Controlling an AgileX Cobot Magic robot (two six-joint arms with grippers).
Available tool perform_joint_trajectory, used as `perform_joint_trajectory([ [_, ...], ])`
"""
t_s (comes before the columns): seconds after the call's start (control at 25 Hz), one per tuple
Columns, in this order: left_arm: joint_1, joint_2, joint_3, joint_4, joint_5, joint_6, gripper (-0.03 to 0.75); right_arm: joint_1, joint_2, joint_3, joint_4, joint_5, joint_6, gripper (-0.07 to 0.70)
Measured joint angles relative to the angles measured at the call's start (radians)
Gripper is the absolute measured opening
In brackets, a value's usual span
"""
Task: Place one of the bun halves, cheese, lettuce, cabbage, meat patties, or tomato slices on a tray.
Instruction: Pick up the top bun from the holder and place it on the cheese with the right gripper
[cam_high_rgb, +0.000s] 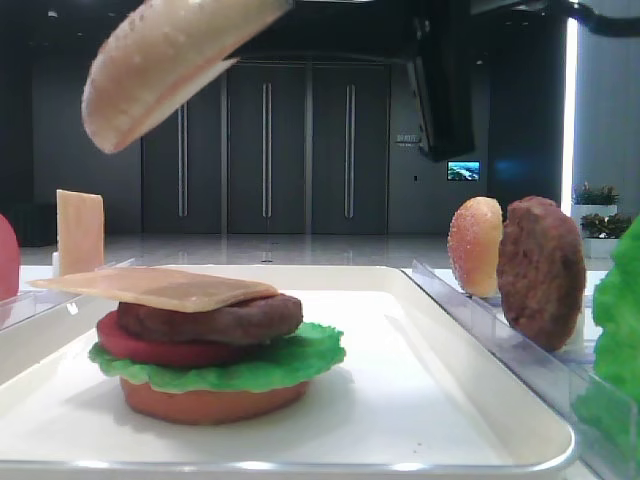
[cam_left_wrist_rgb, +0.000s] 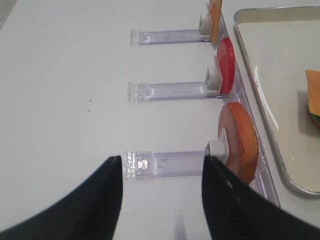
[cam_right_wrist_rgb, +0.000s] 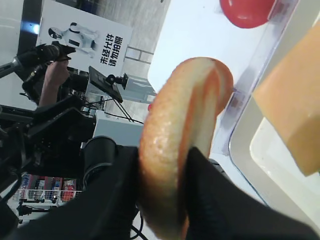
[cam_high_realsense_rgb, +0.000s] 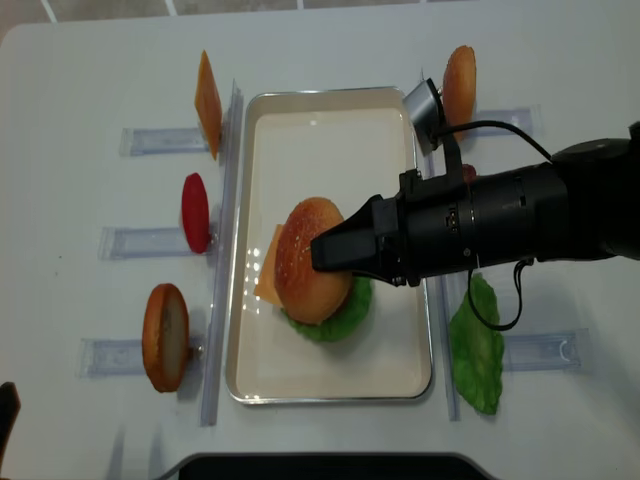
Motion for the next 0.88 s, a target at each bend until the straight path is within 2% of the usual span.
perform_joint_trajectory([
  [0.28,0.0,0.0,0.0,0.0,0.0,0.0,0.391,0.002,0.065,-0.016,0.0,-0.002,-0.002,0.209],
  [0.52,0.0,0.0,0.0,0.0,0.0,0.0,0.391,0.053,0.107,-0.079,0.003,-0.007,0.003,0.209],
  [0.88,0.0,0.0,0.0,0.0,0.0,0.0,0.391,0.058,0.147,-0.082,0.003,-0.01,-0.005,0.209],
])
